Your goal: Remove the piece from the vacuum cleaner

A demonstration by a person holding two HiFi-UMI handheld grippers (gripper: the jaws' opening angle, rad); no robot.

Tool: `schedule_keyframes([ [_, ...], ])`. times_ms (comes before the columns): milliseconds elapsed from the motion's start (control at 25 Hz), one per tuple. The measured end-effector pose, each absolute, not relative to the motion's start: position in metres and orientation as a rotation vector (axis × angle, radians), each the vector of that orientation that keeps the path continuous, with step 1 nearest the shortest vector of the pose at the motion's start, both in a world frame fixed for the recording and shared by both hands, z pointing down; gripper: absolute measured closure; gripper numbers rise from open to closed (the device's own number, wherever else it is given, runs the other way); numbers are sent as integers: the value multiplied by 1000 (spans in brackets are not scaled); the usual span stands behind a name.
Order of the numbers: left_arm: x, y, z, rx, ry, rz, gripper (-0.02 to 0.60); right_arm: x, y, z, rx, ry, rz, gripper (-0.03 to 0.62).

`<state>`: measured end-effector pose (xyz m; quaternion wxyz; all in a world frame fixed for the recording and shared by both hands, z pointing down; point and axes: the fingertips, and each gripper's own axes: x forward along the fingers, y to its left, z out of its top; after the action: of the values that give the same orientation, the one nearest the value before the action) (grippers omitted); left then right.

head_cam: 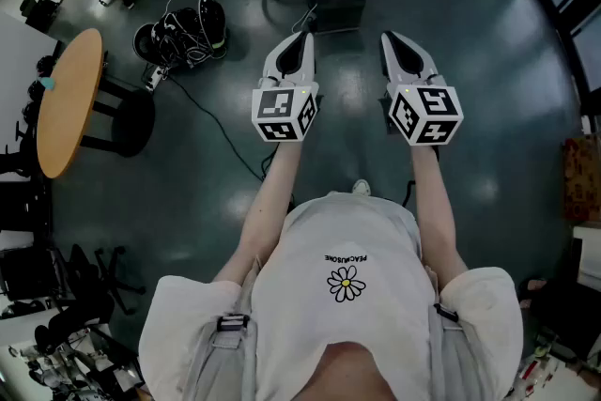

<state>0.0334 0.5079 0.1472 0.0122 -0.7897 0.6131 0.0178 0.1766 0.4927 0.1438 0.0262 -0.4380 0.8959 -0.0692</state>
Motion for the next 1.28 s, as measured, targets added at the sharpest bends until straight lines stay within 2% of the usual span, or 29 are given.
schedule_keyframes([
  [400, 33, 496, 152, -2445, 1915, 32, 581, 178, 476, 154, -1340, 2781, -228, 569],
  [920, 72, 479, 167, -2497, 1808, 90, 581, 181, 460, 169, -1093, 2839, -313, 568],
  [1040, 71, 472, 182, -2517, 1833, 72, 581, 178, 450, 190, -1108, 2867, -342, 542],
  [1280, 42, 429, 223, -2539, 1923, 25, 581, 158, 408, 230, -1145, 2923, -384, 560],
])
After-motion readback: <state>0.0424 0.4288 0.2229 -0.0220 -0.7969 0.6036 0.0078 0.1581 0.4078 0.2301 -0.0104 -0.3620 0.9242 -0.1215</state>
